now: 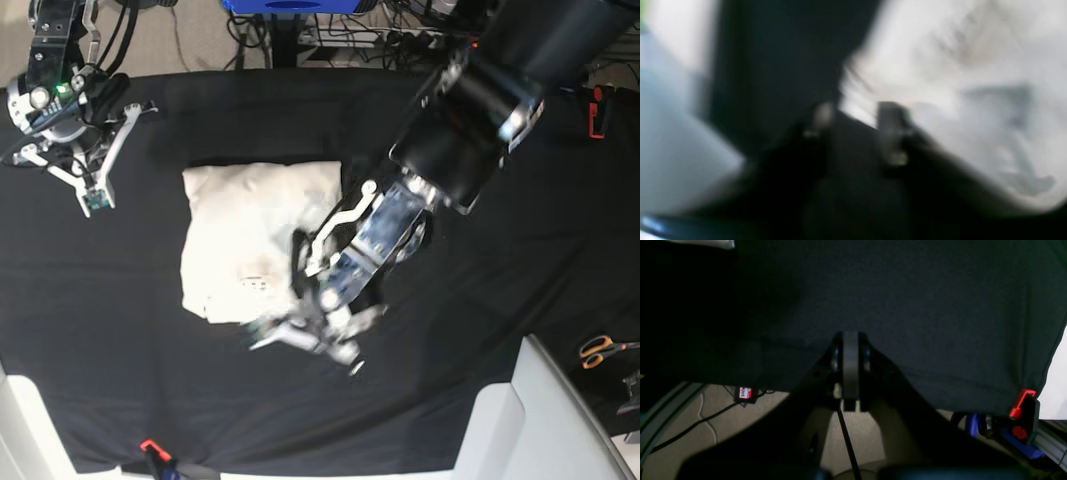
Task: Fold the T-shirt properly
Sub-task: 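Release the shirt and move the left gripper to the collar corner, then grasp the collar corner with the left gripper and tuck it under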
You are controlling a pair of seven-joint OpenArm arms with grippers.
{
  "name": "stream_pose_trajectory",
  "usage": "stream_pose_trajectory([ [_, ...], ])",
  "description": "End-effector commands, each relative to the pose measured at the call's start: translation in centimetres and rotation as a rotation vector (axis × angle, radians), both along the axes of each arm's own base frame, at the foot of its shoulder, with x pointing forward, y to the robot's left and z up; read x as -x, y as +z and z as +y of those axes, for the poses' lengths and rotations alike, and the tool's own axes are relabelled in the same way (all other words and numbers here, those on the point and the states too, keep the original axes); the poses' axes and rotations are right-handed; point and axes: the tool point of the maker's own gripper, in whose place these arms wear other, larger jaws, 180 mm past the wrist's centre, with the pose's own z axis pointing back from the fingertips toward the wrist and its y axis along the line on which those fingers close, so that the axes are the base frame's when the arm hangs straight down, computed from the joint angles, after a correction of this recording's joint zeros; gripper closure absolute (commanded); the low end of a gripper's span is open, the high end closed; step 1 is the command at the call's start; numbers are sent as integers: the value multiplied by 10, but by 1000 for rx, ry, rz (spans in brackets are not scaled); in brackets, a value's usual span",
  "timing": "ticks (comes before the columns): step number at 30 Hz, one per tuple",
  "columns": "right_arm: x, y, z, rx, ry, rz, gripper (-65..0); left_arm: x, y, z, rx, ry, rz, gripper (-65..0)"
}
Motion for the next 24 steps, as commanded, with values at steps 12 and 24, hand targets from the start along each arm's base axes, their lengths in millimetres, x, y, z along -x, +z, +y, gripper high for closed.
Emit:
stream_pose_trajectory([
  [12, -1, -1, 39, -40, 116, -3, 0, -57, 25, 6, 286, 145, -42, -377],
  [24, 2, -3, 38, -41, 110, 3, 0, -67, -13, 5, 201, 82, 43, -487],
])
